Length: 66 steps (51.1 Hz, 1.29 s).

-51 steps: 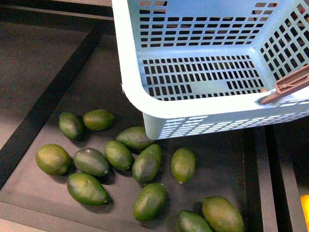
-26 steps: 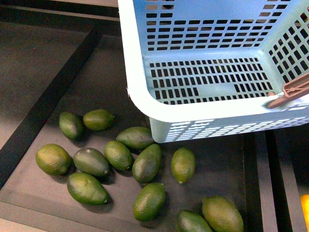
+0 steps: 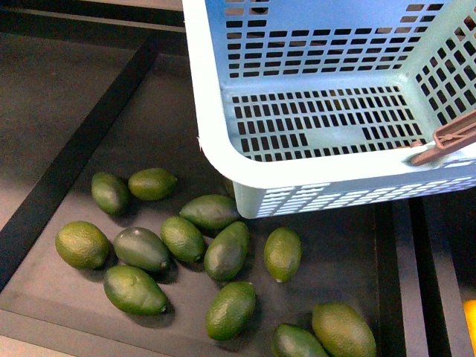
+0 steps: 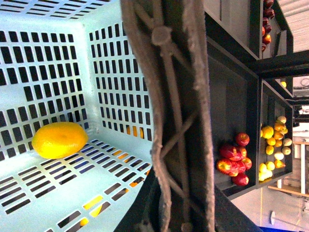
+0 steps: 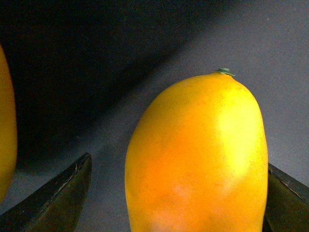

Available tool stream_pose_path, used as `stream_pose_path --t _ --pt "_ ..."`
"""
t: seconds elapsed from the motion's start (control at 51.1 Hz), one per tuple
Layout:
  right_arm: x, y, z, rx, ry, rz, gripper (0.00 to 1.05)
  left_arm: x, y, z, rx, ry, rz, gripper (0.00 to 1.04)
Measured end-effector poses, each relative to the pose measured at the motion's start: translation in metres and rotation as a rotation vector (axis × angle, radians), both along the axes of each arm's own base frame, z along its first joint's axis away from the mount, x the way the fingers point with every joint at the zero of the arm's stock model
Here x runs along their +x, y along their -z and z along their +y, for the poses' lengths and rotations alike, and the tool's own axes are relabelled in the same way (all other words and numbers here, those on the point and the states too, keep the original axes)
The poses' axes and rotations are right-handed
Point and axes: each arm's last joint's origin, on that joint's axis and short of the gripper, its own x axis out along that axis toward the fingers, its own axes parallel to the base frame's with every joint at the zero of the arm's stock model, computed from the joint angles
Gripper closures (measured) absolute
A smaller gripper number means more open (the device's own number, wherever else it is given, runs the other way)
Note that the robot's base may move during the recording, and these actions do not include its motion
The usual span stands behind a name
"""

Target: Pick lemon and mango into basket

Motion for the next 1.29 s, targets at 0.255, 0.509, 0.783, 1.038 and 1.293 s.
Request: stream_pose_path --t 0.255,0.509,0.783,1.038,1.293 --pt "0.003 0.007 -0.001 0.002 0.019 0.03 0.38 0.0 0.0 0.0 0.0 -0.001 0.0 0.98" --pt "0.002 -0.008 -0.001 0.034 0.019 -0.03 0.41 0.0 0.0 0.0 0.0 0.001 0.0 0.98" --pt "-0.007 -0.103 0.001 0.039 0.027 -0.399 0.41 0.0 0.0 0.0 0.0 0.0 0.0 0.98" --pt "-0.019 -0.187 0.026 0.013 0.017 -0.696 0.41 0.0 0.0 0.0 0.0 0.0 0.0 0.98" --pt "-0.016 -0.267 0.083 -0.084 -0.135 -0.963 0.42 0.0 0.0 0.0 0.0 0.0 0.0 0.98"
